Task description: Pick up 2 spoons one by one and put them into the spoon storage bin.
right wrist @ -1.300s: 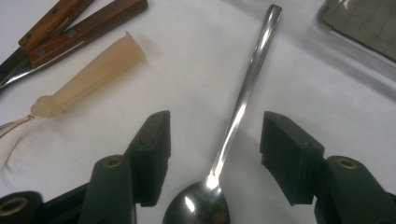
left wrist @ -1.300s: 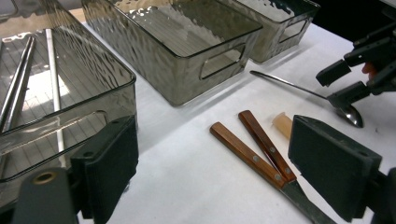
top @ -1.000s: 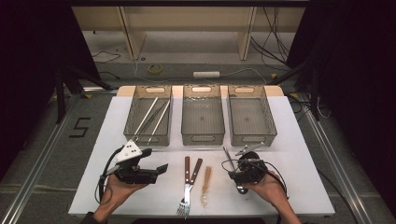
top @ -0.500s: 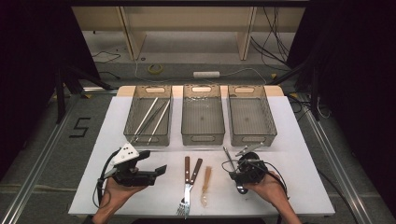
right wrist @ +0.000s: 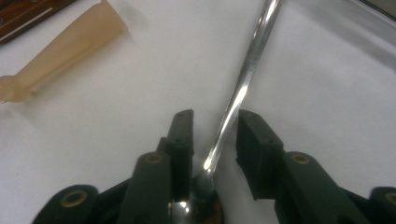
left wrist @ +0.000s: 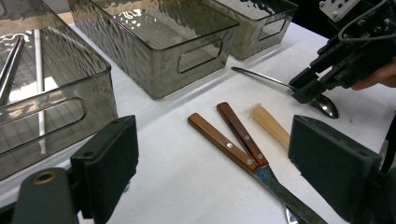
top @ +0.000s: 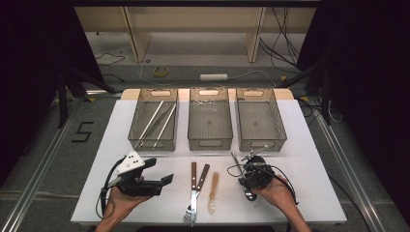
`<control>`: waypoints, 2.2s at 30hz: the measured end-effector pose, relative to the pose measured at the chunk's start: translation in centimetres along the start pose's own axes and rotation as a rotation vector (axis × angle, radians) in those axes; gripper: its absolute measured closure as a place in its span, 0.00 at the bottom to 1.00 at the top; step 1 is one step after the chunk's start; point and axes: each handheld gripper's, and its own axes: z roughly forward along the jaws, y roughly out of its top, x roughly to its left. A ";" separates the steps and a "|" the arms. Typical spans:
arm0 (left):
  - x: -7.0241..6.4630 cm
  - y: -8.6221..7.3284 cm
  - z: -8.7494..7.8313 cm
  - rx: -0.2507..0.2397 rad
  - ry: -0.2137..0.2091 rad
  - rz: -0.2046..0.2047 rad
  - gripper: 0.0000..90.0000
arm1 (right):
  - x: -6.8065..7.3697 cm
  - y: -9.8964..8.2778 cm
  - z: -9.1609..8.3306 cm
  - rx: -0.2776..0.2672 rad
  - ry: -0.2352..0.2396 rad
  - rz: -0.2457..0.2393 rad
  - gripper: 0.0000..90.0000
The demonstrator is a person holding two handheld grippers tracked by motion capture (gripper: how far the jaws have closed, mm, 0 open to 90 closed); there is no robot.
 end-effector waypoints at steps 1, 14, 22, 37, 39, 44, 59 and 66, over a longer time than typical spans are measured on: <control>0.0 0.0 0.0 0.001 -0.001 0.005 0.17 | 0.0 0.0 0.0 0.004 -0.001 -0.001 0.77; -0.2 0.0 0.0 0.006 0.001 0.023 0.17 | 0.2 0.3 0.0 0.022 -0.019 -0.008 0.85; -0.3 0.0 -0.1 0.006 0.002 0.036 0.17 | 0.3 0.4 0.0 0.032 0.001 0.011 0.90; -0.4 0.0 0.0 0.012 -0.002 0.041 0.17 | 0.0 0.3 -0.1 0.019 0.066 0.048 0.96; -0.4 0.1 -0.1 0.011 -0.003 0.042 0.17 | 0.0 0.3 -0.1 0.016 0.062 0.047 0.96; -0.4 0.1 -0.1 0.011 -0.003 0.044 0.17 | -0.1 0.3 -0.5 0.002 0.050 0.044 0.97; -0.1 0.0 -0.2 -0.006 0.001 0.032 0.17 | 0.2 0.4 -1.3 -0.018 0.055 0.008 1.00; 0.1 0.0 -0.3 -0.020 -0.003 0.022 0.17 | 0.3 0.5 -1.7 -0.038 0.058 -0.009 1.00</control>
